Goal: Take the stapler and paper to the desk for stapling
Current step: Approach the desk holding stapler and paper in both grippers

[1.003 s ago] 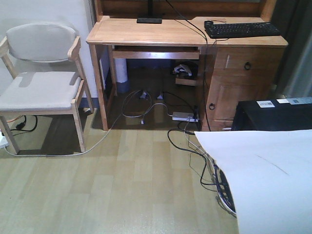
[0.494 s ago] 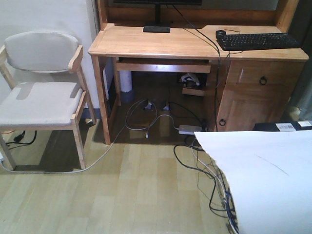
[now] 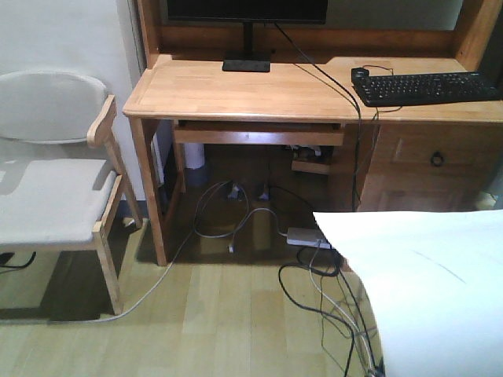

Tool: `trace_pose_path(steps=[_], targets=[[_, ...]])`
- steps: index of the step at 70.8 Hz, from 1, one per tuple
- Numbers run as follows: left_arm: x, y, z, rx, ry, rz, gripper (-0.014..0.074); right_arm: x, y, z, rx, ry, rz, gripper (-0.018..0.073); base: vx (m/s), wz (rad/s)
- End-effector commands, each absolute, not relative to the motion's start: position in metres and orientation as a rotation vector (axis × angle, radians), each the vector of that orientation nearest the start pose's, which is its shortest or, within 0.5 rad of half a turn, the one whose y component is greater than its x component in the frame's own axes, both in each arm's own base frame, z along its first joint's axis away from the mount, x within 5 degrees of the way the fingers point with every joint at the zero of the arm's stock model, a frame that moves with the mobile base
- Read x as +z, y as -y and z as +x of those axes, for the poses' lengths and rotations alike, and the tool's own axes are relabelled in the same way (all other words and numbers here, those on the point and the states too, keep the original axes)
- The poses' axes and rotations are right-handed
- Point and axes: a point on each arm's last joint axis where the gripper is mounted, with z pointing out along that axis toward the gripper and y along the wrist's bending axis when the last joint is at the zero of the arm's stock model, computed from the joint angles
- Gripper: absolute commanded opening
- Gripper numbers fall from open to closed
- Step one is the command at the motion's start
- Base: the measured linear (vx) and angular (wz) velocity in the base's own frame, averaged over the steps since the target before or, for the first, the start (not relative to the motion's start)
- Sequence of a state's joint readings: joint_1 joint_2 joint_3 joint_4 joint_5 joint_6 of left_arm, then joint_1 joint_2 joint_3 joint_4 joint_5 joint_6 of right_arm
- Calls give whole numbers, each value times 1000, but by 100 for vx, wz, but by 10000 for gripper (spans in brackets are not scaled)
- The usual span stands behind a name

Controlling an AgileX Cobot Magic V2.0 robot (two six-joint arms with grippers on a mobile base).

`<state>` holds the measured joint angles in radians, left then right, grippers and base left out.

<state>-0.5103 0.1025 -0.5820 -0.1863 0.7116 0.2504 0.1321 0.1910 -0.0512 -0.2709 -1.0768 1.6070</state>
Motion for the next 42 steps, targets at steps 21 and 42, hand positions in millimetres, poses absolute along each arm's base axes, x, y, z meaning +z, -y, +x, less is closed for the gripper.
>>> trace_pose_path(steps=[21, 42], targets=[[349, 15, 6, -426, -1498, 550, -6, 307, -24, 22, 1623, -605, 151, -5, 39, 2], [349, 15, 6, -426, -1498, 550, -6, 307, -24, 22, 1623, -605, 151, -5, 40, 6]])
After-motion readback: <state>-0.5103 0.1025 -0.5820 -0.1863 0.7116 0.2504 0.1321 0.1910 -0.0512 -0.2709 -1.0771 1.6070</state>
